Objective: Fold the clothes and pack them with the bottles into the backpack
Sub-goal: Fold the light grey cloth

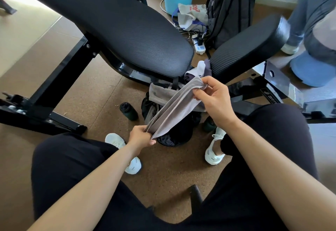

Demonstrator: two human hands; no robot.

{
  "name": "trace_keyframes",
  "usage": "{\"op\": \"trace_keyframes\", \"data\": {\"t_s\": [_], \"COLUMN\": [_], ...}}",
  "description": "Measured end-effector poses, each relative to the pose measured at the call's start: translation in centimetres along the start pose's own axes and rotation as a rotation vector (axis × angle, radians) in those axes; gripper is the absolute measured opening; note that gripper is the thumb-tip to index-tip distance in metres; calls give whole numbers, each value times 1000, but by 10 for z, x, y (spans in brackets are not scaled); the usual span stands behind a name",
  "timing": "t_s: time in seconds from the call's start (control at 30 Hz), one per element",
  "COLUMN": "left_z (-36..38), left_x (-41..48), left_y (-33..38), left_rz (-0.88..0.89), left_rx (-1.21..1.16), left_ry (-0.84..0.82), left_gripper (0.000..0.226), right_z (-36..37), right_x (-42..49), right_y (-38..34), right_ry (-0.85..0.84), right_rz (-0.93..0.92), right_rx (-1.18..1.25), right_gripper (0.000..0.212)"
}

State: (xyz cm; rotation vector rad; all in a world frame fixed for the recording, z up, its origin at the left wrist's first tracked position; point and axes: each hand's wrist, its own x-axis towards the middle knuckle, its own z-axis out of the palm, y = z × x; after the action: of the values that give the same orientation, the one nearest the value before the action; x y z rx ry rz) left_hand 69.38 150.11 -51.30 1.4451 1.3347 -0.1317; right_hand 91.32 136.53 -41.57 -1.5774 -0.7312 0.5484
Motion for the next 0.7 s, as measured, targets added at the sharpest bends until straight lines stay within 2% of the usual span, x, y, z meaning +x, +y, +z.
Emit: {"op": "trace_keyframes", "data": {"t_s": [0.1,0.17,0.27,0.37,0.47,0.63,0.7], "left_z": [0,0,0,-3,-16,-34,-41], "left_x": [-3,-5,-9,-15,-21,-19,-19], "left_y": [1,4,11,21,32,34,34], "left_rz": [153,195,264,303,327,188,134], "left_rx": [161,209,139,-95,-367,-768,-868], "left_ry": [-57,-144,-179,-50,1,-57,-127], "left_gripper": [36,38,26,19,24,17,24], "right_z": [-4,-11,-26,-41,-46,-39,-36], "right_x": [4,9,19,29,35,31,29], "right_y": [1,1,3,10,18,10,8], "right_ry": [66,128,239,329,335,224,189], "right_rz": [2,9,26,71,159,148,147], "right_rx": [-34,-72,-140,-305,-450,-436,-434], "right_gripper": [17,19,6,10,25,31,34]}}
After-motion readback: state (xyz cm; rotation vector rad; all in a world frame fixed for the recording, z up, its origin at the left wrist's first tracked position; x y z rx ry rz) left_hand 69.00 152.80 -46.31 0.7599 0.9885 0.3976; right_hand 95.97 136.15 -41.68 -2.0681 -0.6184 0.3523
